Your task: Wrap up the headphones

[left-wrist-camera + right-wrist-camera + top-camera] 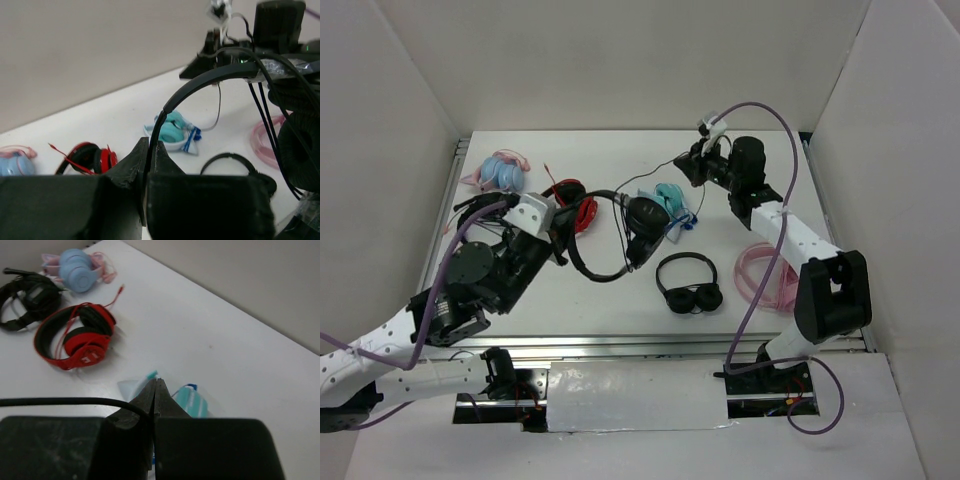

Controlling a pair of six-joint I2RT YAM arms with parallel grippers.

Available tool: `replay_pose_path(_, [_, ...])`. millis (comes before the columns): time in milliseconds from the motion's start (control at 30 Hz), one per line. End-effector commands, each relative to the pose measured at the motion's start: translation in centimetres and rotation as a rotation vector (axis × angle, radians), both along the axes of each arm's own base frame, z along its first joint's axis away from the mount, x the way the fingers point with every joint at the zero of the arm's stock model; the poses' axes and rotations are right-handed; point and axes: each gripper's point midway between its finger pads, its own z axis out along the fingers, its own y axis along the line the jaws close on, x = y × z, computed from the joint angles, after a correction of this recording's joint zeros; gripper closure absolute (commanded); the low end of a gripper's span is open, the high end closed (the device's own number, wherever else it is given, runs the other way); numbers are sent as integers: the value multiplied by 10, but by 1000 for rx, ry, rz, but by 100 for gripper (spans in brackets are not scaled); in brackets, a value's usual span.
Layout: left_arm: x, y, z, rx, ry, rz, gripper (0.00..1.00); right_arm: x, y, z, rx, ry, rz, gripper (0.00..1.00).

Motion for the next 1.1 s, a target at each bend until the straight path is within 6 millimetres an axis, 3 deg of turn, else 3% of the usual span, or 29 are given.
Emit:
replay_pose_path(0, [-2, 19, 82, -206, -140, 46, 100, -39, 42, 21, 68, -84, 211, 100])
replay_pose_path(33, [-3, 26, 102, -250, -157, 62, 100, -51, 60, 22, 76, -106, 267, 100])
replay_pose_path(67, [2, 22, 106, -235, -154, 82, 100, -58, 67, 13, 81, -88, 289, 100])
replay_pose_path(200, [14, 50, 146, -270, -166, 264, 100, -88, 100, -3, 107, -72, 398, 100])
replay_pose_path(267, [21, 49, 152, -260, -173, 309, 100, -107, 114, -14, 115, -48, 447, 100])
replay_pose_path(333, [27, 59, 160, -265, -175, 382, 100, -129, 127, -25, 102, -27, 500, 100])
replay_pose_path(433, [45, 58, 158, -249, -148, 449, 100, -145, 132, -29, 94, -28, 481, 100])
replay_pose_path(467, [61, 60, 148, -253, -117, 484, 100, -159, 133, -31, 91, -28, 483, 100])
replay_pose_path(533, [85, 74, 141, -252, -94, 507, 100, -164, 121, -48, 59, -2, 384, 100])
replay_pose_path(567, [97, 79, 133, -273, -70, 530, 100, -175, 119, -33, 71, -39, 363, 100])
replay_pose_path(600, [107, 83, 122, -255, -49, 545, 100, -179, 114, -38, 55, -24, 328, 100])
replay_pose_path(633, [123, 101, 115, -255, -38, 596, 100, -178, 101, -45, 34, -18, 247, 100])
replay_pose_path(667, [131, 107, 108, -272, -18, 605, 100, -189, 97, -29, 47, -56, 224, 100])
replay_pose_path(700, [141, 124, 98, -254, 5, 648, 100, -193, 89, -43, 3, -34, 191, 100])
replay_pose_path(733, [151, 118, 90, -257, 33, 602, 100, -186, 71, -30, 8, -65, 73, 100])
replay_pose_path(767, [157, 120, 83, -246, 52, 588, 100, -188, 63, -36, -20, -48, 31, 100])
replay_pose_path(800, [165, 129, 73, -260, 80, 602, 100, -184, 50, -28, -24, -64, -43, 100])
replay_pose_path(867, [173, 126, 56, -258, 120, 559, 100, -184, 38, -28, -42, -52, -98, 100])
replay_pose_path(933, [180, 136, 45, -277, 142, 580, 100, -185, 30, -13, -32, -83, -135, 100])
replay_pose_path(1067, [191, 145, 3, -237, 220, 612, 100, -181, 16, 22, -58, -189, -208, 100])
